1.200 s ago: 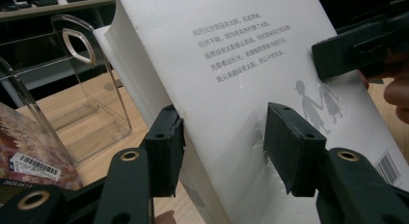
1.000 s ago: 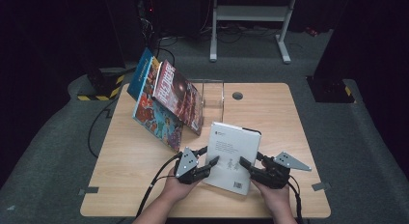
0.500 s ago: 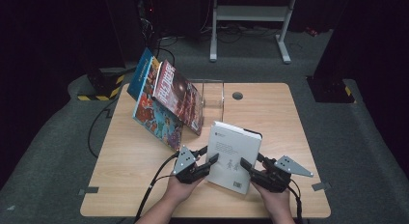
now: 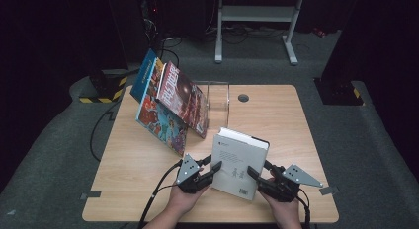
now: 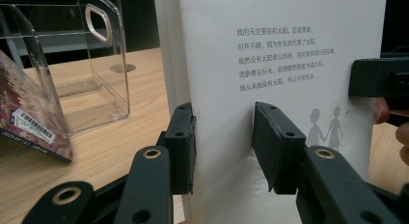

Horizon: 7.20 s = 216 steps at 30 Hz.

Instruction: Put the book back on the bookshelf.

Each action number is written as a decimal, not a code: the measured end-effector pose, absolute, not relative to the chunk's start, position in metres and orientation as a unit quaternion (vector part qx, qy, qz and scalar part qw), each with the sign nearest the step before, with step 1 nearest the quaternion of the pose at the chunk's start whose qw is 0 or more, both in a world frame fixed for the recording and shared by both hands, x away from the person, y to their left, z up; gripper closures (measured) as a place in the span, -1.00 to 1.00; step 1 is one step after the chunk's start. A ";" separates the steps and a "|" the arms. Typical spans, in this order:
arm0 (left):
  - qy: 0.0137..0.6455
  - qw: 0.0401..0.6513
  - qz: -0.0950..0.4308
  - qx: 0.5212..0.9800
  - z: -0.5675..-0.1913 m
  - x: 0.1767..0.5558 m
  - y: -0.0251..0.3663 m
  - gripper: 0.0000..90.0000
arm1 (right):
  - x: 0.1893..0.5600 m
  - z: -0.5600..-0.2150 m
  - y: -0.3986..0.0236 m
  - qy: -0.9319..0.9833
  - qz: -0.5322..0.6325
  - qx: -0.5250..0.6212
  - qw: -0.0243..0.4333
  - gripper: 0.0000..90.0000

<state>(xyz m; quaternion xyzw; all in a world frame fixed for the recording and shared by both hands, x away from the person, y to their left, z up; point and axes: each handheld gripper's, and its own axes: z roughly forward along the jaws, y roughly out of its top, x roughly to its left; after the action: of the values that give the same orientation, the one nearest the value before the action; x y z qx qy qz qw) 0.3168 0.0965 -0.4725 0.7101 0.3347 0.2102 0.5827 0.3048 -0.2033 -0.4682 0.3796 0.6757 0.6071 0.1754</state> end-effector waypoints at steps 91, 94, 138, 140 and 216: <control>0.344 0.545 0.225 0.731 -0.483 0.319 0.112 -0.07 | 0.310 -0.451 -0.189 0.683 0.632 0.290 0.222 -0.11; 0.345 0.546 0.226 0.729 -0.482 0.320 0.113 -0.07 | 0.308 -0.452 -0.189 0.683 0.631 0.289 0.226 0.03; 0.395 0.451 0.212 0.771 -0.502 0.343 0.121 -0.22 | 0.301 -0.453 -0.194 0.661 0.603 0.329 0.301 0.16; 0.394 0.444 0.212 0.776 -0.502 0.345 0.125 -0.22 | 0.301 -0.452 -0.193 0.661 0.602 0.331 0.302 0.15; 0.461 0.341 0.220 0.789 -0.527 0.345 0.206 -0.52 | 0.310 -0.430 -0.173 0.718 0.520 0.394 0.242 -0.15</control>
<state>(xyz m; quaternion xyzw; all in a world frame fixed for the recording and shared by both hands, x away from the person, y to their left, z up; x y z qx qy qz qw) 0.3454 0.2058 -0.5273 0.7889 0.4614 0.2204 0.3409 0.3104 -0.1735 -0.4302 0.3935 0.7182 0.5204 0.2419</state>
